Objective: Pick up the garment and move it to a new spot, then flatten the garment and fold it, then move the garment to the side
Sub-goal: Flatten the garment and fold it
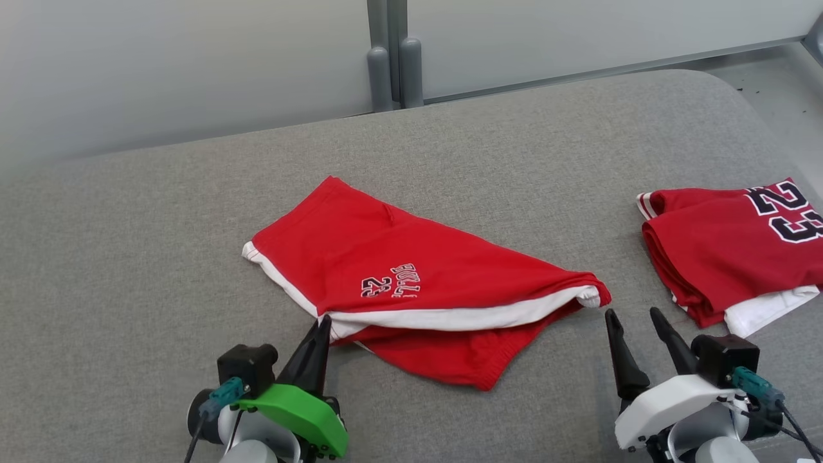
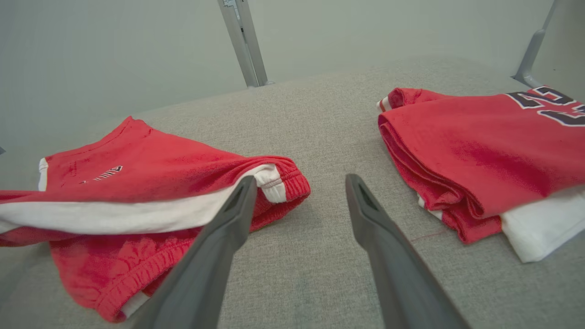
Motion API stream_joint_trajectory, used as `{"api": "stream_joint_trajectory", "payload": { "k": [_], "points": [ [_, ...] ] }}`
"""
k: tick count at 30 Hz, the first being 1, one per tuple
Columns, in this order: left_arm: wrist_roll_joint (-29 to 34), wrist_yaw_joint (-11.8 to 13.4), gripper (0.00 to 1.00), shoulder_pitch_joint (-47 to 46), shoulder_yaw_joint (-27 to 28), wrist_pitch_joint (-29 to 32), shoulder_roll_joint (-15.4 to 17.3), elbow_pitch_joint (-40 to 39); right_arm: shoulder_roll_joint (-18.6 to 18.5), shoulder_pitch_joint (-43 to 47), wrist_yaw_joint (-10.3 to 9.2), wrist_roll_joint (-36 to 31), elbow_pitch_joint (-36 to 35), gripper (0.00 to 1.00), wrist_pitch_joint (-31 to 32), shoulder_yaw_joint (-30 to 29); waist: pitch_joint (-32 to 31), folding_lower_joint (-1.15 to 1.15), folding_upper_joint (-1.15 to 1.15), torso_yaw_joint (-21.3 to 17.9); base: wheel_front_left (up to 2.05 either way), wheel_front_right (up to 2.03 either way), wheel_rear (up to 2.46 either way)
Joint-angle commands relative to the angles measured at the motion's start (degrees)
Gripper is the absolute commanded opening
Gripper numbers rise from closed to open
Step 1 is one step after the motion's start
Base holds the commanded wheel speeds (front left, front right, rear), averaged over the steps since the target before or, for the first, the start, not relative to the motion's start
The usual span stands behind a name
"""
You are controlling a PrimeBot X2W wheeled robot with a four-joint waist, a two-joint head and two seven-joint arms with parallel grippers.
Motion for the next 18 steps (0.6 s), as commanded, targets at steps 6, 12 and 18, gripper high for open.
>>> {"api": "stream_joint_trajectory", "payload": {
  "k": [6,12,18],
  "points": [
    [0.8,2.0,0.00,2.1,1.5,-0.5,2.2,-5.5,-0.1,-0.7,0.00,4.3,5.1,1.00,-1.0,4.3,-0.8,0.00,0.33,1.2,0.00,0.00,0.00],
    [0.3,3.5,0.00,4.2,1.8,0.5,3.4,-9.3,-0.1,-3.5,0.00,7.2,10.8,1.00,-2.4,7.5,-1.1,0.00,0.33,2.4,0.00,0.00,0.00],
    [0.0,4.0,0.00,4.6,1.6,1.4,3.9,-10.5,-1.0,-7.0,0.00,8.0,15.1,1.00,-3.8,11.2,-1.2,0.00,0.33,3.8,0.00,0.00,0.00]
  ]
}}
